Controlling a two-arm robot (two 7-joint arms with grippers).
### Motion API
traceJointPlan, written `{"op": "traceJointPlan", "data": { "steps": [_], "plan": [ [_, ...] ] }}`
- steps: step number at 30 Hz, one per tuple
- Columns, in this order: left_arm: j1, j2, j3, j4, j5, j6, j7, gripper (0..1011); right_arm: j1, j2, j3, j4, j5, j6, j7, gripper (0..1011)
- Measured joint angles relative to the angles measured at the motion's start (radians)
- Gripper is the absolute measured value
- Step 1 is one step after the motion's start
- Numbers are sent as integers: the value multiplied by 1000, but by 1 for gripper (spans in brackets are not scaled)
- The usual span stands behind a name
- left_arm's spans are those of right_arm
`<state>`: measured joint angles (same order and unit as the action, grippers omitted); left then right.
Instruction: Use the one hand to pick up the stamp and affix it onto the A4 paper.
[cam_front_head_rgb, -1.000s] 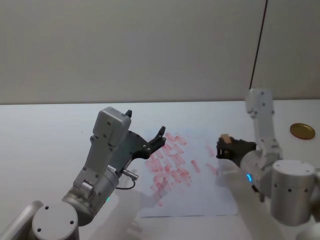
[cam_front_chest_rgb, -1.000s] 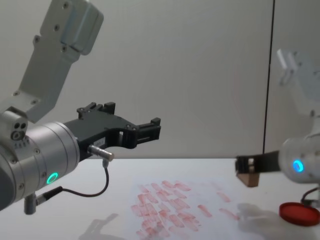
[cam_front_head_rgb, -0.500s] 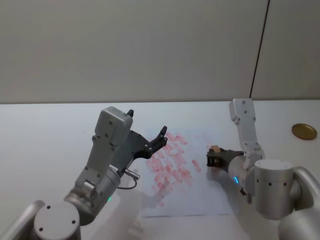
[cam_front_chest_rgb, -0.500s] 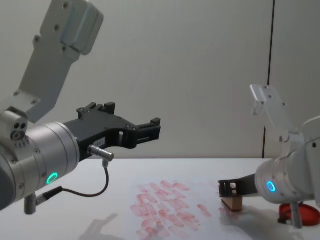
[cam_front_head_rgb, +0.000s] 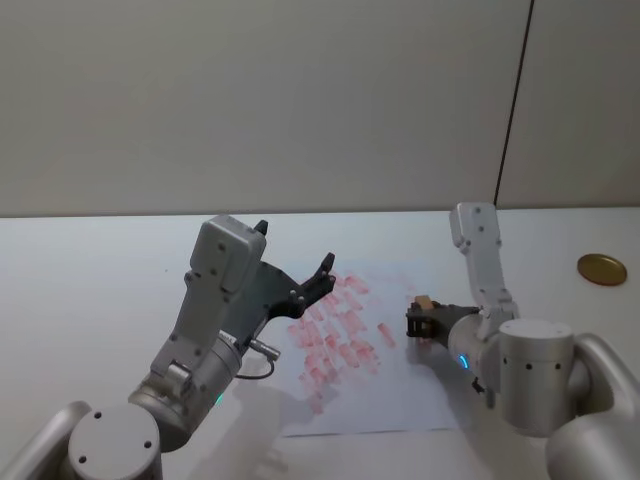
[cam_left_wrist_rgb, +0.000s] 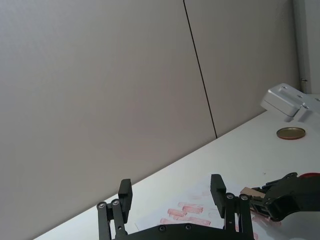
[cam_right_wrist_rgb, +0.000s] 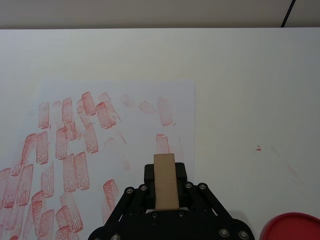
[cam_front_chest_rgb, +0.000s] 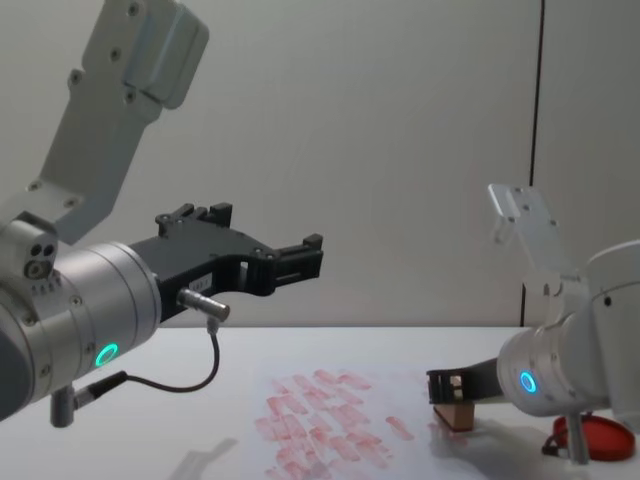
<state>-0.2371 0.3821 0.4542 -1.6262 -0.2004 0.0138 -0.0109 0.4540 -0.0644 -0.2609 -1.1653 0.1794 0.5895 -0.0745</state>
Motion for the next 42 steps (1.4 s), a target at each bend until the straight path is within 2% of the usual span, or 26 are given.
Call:
{"op": "traceJointPlan", "data": {
  "steps": [16,22,33,42],
  "plan": [
    [0,0,0,0,0,0,0,993,-4,-3,2,9,-2,3,5,220],
    [0,0,0,0,0,0,0,993,-12,-2,5,-15,-4,8,5,219],
    [0,0,0,0,0,0,0,993,-40,5,6,-119,-7,11,3,220],
    [0,0,0,0,0,0,0,993,-60,13,13,-261,-11,-16,-8,220]
  ]
}}
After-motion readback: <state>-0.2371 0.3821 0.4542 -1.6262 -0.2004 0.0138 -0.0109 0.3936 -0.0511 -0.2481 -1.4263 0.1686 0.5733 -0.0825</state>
